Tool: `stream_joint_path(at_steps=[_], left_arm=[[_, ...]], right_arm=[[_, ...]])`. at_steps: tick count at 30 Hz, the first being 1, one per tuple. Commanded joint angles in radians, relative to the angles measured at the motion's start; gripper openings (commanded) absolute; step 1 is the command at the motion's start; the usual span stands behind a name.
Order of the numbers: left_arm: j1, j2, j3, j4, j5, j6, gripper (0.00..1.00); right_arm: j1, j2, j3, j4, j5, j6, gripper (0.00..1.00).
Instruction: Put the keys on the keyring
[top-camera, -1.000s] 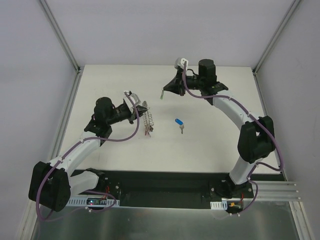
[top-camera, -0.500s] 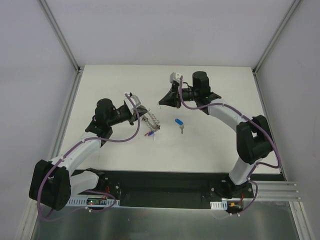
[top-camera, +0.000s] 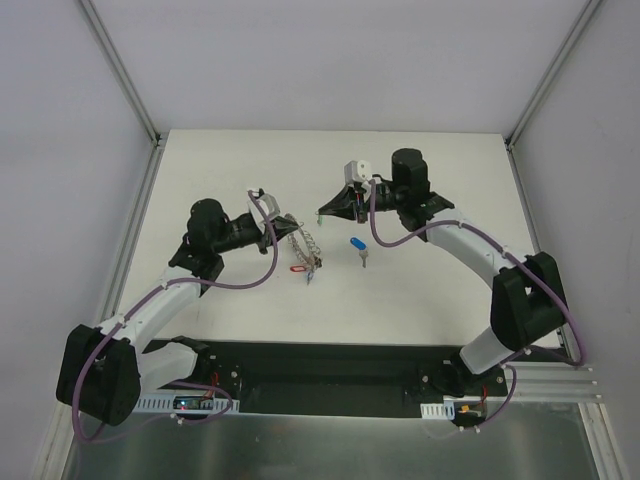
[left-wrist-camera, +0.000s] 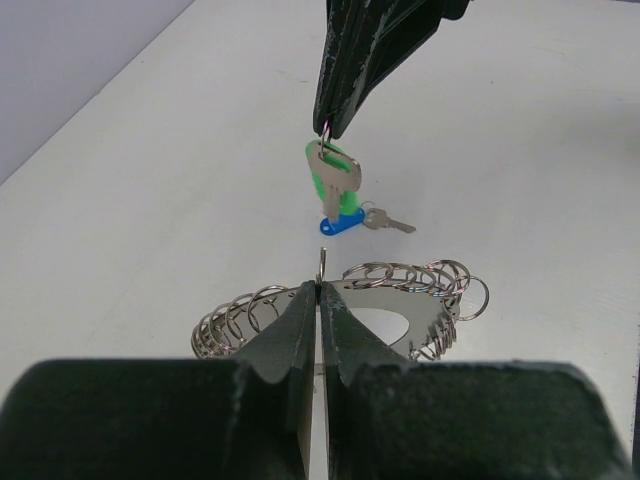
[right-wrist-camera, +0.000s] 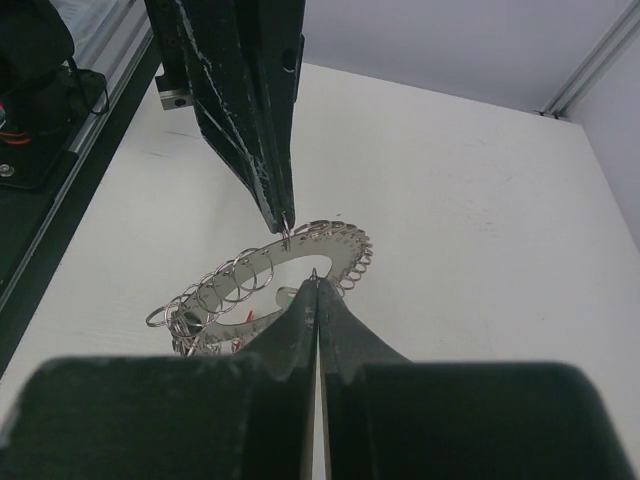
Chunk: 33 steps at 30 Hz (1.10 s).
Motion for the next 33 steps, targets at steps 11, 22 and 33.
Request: stream_joint_path(at_steps=[11,22,33], left_arm=[[-0.002,-0.008,0.006,0.135,0.270,-0.079,0.00],[-0.002,0.003,0.039,0.049,0.358,-0.016,0.00],[-0.002,-0.007,0.043,0.015,0.333,0.013,0.00]], right_arm=[[0.025,-0.170,-0.117,-0.130,-0.026,-0.318,0.01],[0.037,-0.184,-0.125,-0.133,0.000,-0.310,0.01],[0.054,-0.166,-0.099,-0.133,-0.020,-0.227,0.01]])
